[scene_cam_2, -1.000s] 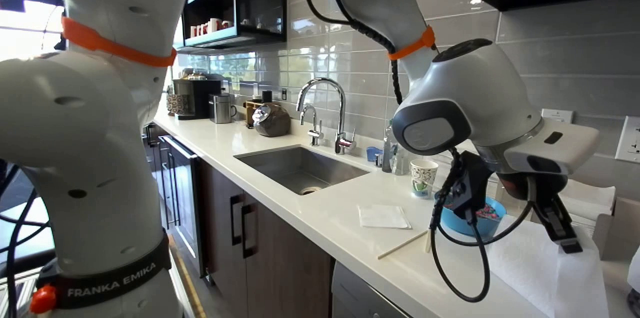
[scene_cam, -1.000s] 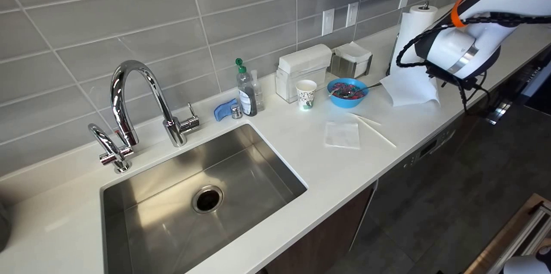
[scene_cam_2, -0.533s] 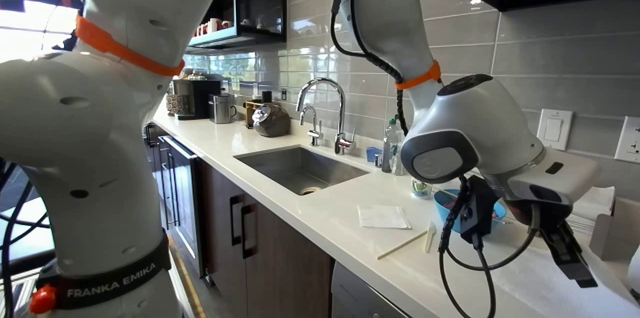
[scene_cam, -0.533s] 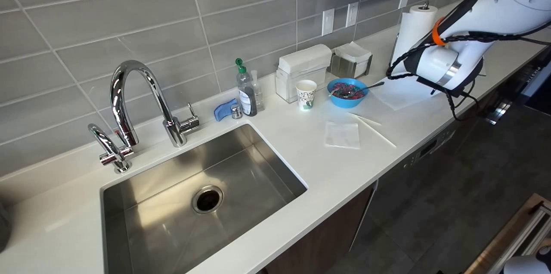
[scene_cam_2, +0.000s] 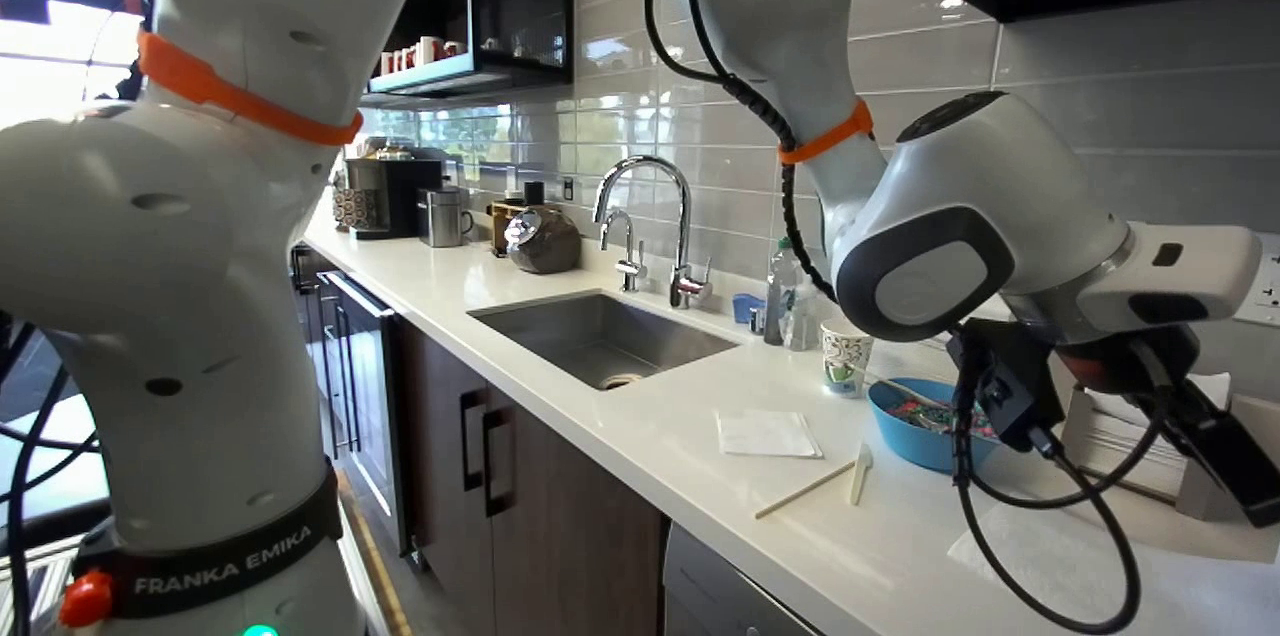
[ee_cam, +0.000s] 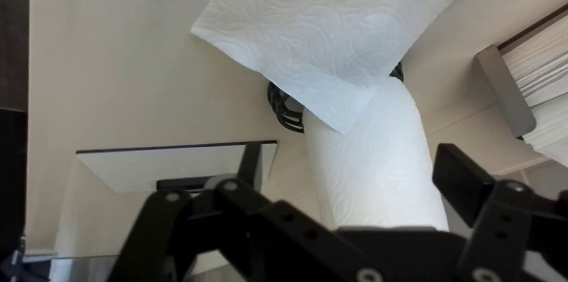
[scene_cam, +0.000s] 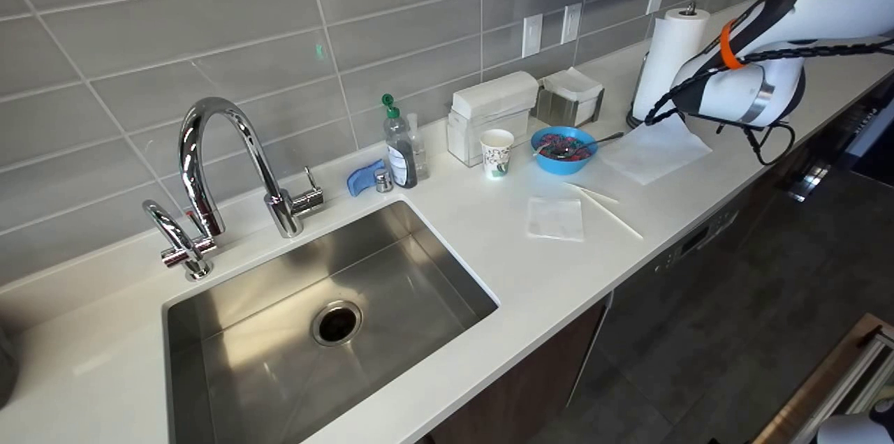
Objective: Use one white napkin to wipe the counter.
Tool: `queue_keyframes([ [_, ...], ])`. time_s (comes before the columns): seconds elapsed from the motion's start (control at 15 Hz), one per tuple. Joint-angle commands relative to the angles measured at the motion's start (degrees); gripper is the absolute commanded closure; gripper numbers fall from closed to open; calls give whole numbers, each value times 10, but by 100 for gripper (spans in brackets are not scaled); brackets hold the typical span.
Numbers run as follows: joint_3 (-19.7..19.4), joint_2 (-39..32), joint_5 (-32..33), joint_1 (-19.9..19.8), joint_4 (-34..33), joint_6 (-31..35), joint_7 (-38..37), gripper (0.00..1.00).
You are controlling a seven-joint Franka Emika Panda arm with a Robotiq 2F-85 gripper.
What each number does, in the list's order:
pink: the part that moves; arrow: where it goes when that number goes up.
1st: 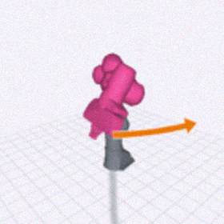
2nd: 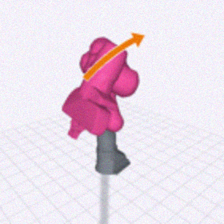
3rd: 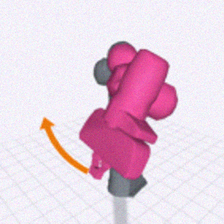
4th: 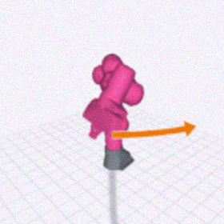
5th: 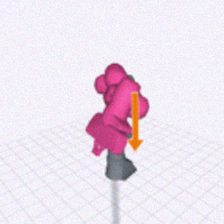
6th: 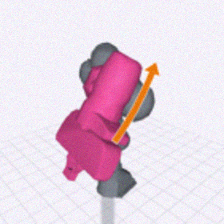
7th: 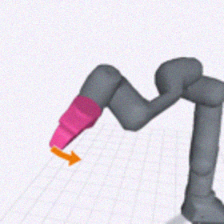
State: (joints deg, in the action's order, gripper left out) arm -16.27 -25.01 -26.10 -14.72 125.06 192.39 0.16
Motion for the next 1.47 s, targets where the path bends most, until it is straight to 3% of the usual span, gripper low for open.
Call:
queue_keyframes([
  [0.0,-16,-3,97,11,-11,-28,19,0],
  [0.13,-9,-7,145,6,-18,-59,25,0],
  [0.2,-12,-1,132,6,-7,-29,-6,0],
  [0.47,-10,-2,155,6,-10,-41,4,0],
  [0.53,30,15,148,-25,-3,-82,39,0],
  [0.6,19,-9,152,-14,-16,-64,48,0],
  [0.67,56,-16,163,-44,-32,-93,66,0],
  [0.73,49,-34,178,-38,-50,-107,87,0],
  [1.0,94,-75,204,-78,-116,-194,166,0],
  [1.07,84,-89,211,-72,-135,-205,175,0],
  [1.4,108,-153,265,-119,-230,-273,216,0],
])
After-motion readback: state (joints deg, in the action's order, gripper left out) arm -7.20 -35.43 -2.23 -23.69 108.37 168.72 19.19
